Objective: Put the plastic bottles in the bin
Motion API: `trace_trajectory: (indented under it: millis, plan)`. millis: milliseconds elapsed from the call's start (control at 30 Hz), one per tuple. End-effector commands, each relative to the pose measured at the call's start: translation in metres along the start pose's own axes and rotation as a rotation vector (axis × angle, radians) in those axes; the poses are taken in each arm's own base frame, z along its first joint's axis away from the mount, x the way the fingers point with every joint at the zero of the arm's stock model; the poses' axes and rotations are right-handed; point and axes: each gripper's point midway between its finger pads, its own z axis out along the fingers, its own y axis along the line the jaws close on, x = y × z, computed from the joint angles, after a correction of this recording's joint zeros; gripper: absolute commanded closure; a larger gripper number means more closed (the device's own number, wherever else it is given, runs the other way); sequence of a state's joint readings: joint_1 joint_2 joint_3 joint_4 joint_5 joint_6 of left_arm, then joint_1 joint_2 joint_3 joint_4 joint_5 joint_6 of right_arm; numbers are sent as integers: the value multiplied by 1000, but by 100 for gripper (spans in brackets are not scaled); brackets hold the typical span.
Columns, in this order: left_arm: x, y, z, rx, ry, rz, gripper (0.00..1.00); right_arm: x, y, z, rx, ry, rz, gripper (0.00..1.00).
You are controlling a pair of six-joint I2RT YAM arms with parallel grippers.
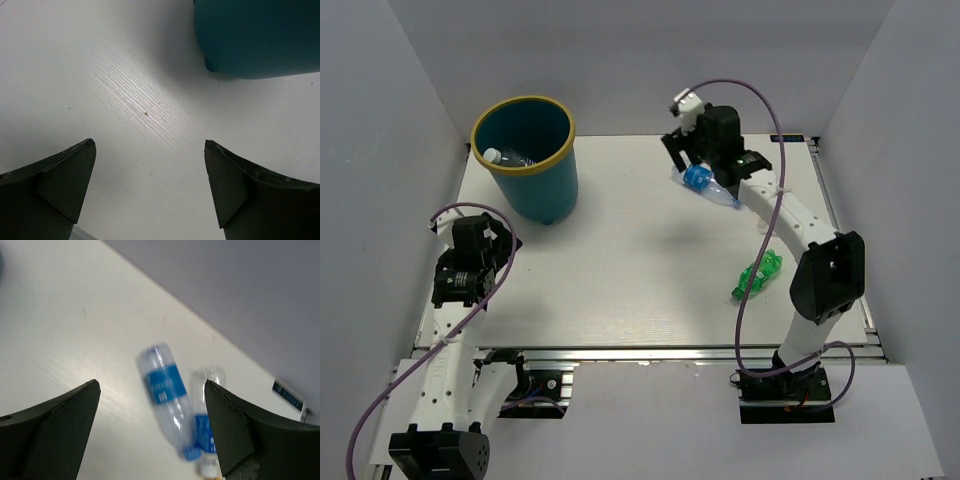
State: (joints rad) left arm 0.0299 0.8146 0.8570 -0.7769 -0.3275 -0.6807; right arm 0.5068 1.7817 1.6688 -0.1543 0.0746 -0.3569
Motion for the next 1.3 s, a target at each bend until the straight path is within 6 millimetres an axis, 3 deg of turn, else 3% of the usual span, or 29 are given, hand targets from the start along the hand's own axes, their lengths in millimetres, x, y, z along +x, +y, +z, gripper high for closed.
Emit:
trace_trajectory:
  millis: [0, 33, 67, 133, 200, 233, 333, 367, 400, 433, 500, 533, 733, 767, 867, 967, 1100, 1200, 1267]
  plan:
    - [-2, -2, 3, 9, -10, -3, 2, 40, 3, -10, -101, 42, -3, 11]
    - [-1, -2, 3, 10, -9, -5, 2, 60, 9, -10, -149, 70, -7, 11]
    - [1, -3, 5, 9, -1, -5, 2, 74, -5, -9, -134, 84, -27, 11]
    - [4, -4, 7, 15, 15, -8, 2, 91, -12, -6, -146, 101, -49, 11]
    - [8, -7, 8, 28, 32, -12, 2, 124, -21, 8, -148, 163, -76, 11]
    - [9, -7, 10, 26, 36, -14, 2, 120, -27, 8, -139, 156, -89, 11]
    - [13, -8, 13, 33, 46, -21, 2, 144, -43, 30, -91, 222, -112, 11]
    - [14, -10, 13, 41, 50, -21, 2, 160, -41, 40, -113, 250, -103, 11]
    - [15, -11, 15, 40, 59, -18, 2, 158, -45, 46, -113, 246, -94, 11]
    - [16, -12, 16, 43, 66, -19, 2, 171, -43, 55, -128, 264, -85, 11]
    - [16, -16, 17, 53, 74, -21, 2, 176, -51, 64, -114, 270, -82, 11]
    - [14, -17, 17, 56, 73, -20, 2, 190, -46, 71, -131, 296, -81, 11]
    - [10, -18, 16, 53, 61, -30, 2, 217, -48, 93, -106, 335, -92, 11]
    - [10, -18, 16, 54, 61, -30, 2, 217, -50, 94, -99, 334, -98, 11]
    - [12, -17, 17, 50, 64, -29, 2, 241, -42, 97, -126, 382, -109, 13]
    - [12, -17, 19, 46, 63, -30, 2, 253, -24, 93, -191, 416, -146, 20]
    - [11, -20, 19, 50, 68, -28, 2, 229, -11, 86, -209, 382, -145, 41]
    - [7, -21, 16, 60, 57, -29, 2, 177, -11, 77, -199, 284, -123, 46]
    - [5, -20, 14, 62, 45, -33, 2, 132, -7, 66, -190, 202, -115, 46]
